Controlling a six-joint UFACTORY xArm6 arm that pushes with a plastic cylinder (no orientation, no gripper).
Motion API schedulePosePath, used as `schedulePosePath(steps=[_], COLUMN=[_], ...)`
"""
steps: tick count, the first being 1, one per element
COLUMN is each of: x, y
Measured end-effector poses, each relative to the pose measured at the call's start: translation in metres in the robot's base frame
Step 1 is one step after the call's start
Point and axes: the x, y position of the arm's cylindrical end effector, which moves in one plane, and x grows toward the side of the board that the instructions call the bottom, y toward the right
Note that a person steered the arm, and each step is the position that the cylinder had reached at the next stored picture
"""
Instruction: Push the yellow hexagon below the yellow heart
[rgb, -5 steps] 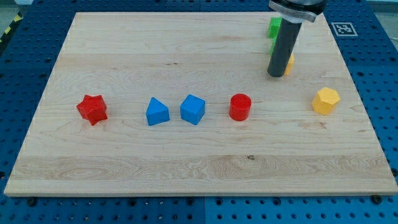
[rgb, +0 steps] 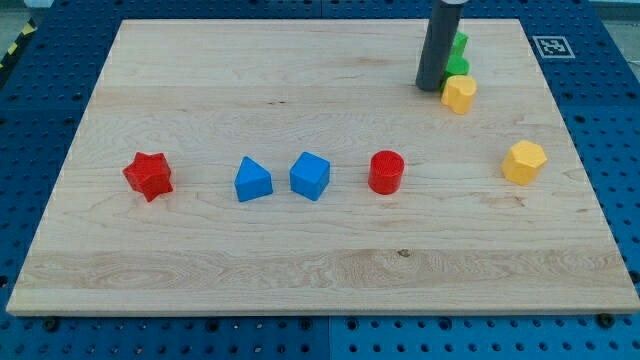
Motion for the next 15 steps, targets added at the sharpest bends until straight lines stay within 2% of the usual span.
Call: schedulePosePath(steps=[2, 3, 4, 6, 7, 8, 10, 13, 15], x=[-0.008, -0.007, 0.029, 0.137, 0.183, 0.209, 0.190, 0.138, 0.144], y=[0.008, -0.014, -0.022, -0.018, 0.007, 0.051, 0.093, 0.066, 0.089])
